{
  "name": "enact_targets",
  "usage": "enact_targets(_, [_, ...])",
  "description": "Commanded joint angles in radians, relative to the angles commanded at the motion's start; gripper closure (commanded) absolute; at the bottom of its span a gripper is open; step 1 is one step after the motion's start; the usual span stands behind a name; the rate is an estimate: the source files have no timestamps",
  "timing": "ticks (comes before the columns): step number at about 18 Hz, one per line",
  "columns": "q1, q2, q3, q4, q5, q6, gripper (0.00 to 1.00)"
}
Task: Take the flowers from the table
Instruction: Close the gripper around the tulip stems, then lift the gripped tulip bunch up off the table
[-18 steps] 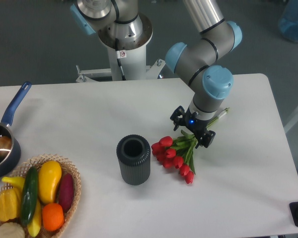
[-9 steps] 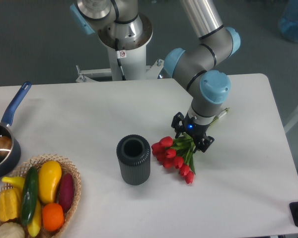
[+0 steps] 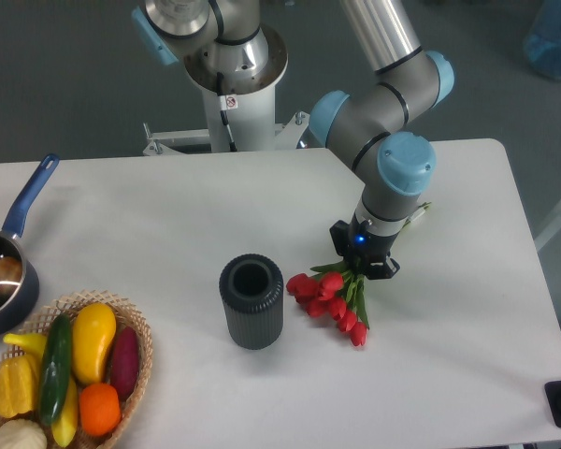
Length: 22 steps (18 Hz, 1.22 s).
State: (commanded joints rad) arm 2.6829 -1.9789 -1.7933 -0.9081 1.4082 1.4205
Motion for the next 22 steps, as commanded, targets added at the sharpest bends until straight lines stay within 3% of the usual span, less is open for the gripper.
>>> enact_targets(7, [0.017,0.005,0.051,-0.003,0.003,0.011,0.85])
enact_targets(14, [0.028,0.017,0.112,-0.008,0.005,0.0,0.92])
enact_targets(19, [0.028,0.02,0.12,-0.006,0.0,-0.058,0.93])
enact_targets(22, [0.026,0.015,0.162,-0.009,0.005,-0.064,0.93])
